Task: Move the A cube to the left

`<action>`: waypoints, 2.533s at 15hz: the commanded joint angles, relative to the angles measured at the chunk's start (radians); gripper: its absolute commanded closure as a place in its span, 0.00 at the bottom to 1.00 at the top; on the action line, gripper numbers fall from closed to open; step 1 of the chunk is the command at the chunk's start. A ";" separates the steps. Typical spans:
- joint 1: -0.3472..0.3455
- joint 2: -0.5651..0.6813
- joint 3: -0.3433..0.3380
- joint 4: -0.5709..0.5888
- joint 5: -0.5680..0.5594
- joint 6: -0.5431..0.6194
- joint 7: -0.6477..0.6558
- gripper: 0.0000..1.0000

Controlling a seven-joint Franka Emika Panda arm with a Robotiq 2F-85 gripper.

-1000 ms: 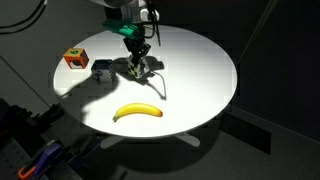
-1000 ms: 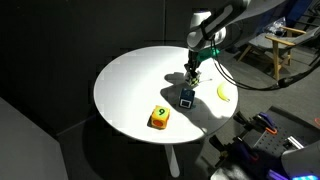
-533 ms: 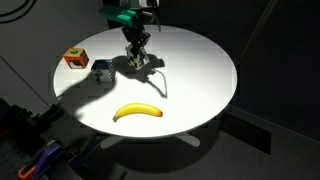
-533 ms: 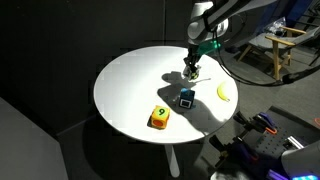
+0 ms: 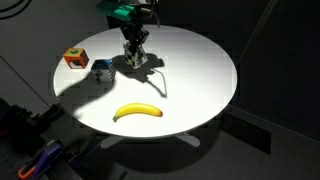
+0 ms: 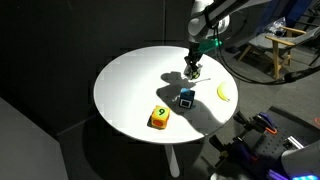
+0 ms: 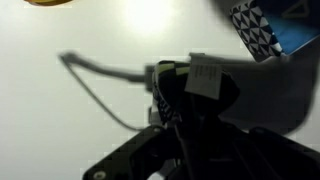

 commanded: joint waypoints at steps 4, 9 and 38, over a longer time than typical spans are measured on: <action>-0.002 0.002 0.001 0.001 -0.001 -0.002 0.000 0.80; -0.002 0.002 0.001 0.001 -0.001 -0.002 0.000 0.80; -0.022 -0.066 0.071 0.013 -0.196 -0.126 -0.682 0.93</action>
